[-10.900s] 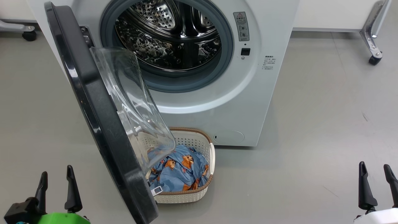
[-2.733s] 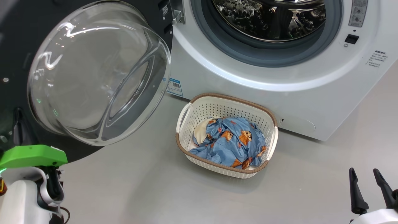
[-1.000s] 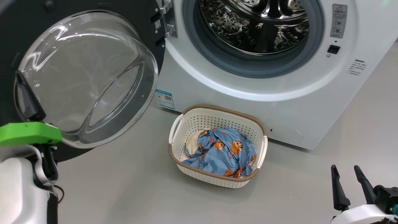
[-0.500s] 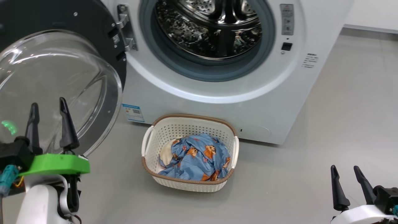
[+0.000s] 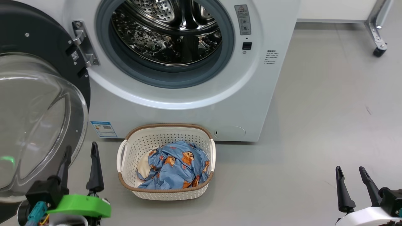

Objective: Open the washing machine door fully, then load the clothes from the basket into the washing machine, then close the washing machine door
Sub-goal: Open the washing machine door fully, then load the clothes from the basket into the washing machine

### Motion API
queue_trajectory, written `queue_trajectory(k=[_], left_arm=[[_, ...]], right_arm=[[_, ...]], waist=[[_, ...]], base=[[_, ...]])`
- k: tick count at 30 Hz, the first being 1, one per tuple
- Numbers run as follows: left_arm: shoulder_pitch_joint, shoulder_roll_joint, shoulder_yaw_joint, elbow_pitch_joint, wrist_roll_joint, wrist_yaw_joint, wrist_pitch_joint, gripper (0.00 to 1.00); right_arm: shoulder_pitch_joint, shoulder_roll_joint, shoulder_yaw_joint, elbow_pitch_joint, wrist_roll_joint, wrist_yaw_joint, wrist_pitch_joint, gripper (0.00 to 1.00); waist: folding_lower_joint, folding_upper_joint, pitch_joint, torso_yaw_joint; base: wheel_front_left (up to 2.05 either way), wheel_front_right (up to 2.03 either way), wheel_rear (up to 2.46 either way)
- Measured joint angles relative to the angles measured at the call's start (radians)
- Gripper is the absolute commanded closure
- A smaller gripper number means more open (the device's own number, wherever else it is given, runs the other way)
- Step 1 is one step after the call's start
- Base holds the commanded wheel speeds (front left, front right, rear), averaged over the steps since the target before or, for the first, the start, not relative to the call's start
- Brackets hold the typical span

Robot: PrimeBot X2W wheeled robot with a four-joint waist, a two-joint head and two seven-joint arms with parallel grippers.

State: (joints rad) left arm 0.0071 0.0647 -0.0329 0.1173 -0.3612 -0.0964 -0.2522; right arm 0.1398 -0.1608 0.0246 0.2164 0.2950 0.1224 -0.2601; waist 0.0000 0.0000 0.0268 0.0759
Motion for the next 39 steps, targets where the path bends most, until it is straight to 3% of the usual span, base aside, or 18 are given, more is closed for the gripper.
queue_trajectory(k=[10, 25, 39], left_arm=[[0.058, -0.004, 0.011, 0.008, 0.002, 0.0, 0.0, 0.0], [0.084, -0.011, 0.032, 0.038, 0.023, 0.0, 0.0, 0.0], [0.152, -0.014, 0.072, 0.067, 0.036, 0.0, 0.0, 0.0]], right_arm=[[0.002, -0.006, -0.018, -0.017, -0.006, 0.0, 0.0, 0.0], [0.003, 0.005, -0.007, -0.038, -0.016, 0.0, 0.0, 0.0], [0.005, -0.003, 0.007, -0.037, -0.044, 0.0, 0.0, 0.0]], waist=[[0.0, 0.0, 0.02, -0.044], [0.0, 0.0, 0.014, 0.011], [0.0, 0.0, -0.005, 0.012]], base=[[0.0, 0.0, 0.0], [0.0, 0.0, 0.0], [0.0, 0.0, 0.0]])
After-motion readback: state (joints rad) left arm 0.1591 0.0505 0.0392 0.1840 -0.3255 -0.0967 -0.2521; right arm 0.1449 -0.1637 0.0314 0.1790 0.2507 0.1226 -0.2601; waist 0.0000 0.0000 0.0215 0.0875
